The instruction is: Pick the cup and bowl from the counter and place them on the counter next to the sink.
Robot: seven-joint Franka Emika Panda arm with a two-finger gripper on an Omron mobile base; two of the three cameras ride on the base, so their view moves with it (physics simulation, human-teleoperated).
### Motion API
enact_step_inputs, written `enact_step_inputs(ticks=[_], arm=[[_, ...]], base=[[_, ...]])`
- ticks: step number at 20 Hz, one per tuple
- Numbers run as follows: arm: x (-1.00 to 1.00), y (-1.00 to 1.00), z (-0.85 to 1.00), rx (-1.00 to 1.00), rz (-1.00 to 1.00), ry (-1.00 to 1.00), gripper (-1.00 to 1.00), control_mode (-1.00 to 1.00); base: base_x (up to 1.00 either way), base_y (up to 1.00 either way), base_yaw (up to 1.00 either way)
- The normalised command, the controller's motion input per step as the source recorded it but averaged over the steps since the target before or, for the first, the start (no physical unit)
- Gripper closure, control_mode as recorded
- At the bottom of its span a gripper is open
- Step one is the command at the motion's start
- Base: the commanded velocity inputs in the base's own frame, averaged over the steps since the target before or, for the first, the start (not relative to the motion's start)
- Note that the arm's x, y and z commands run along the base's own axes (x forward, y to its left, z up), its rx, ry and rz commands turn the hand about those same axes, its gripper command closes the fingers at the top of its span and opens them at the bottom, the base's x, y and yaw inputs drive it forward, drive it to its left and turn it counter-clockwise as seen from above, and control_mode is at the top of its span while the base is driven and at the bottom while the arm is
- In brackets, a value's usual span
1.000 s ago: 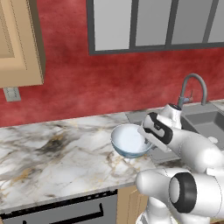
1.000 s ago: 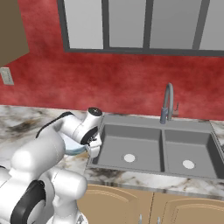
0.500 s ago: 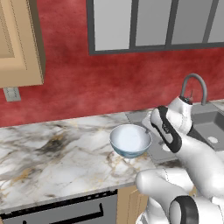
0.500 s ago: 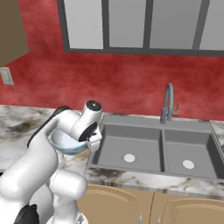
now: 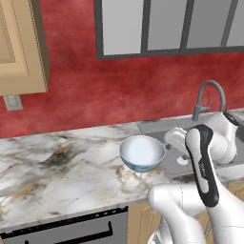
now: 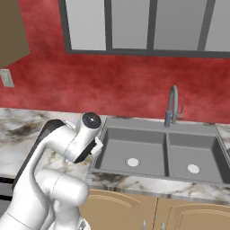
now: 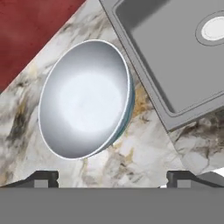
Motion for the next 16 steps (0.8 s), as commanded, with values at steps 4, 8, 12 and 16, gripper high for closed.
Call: enact_step_inputs(ticks=[4,8,12,16], arm=[[-0.62,0.0,0.31,-0.18,0.36,-0.04,-1.0,-1.0],[-0.51,0.0,0.25,-0.22,0.27,0.0,-1.0,-1.0],[-0.38,0.0,0.1,-0.22,0.18,0.03,-1.0,-1.0],[-0.36,0.0,0.0,-0.19,0.13,0.01,-1.0,-1.0]], base=[[0.0,0.0,0.0],[0.0,0.0,0.0],[0.0,0.0,0.0],[0.0,0.0,0.0]])
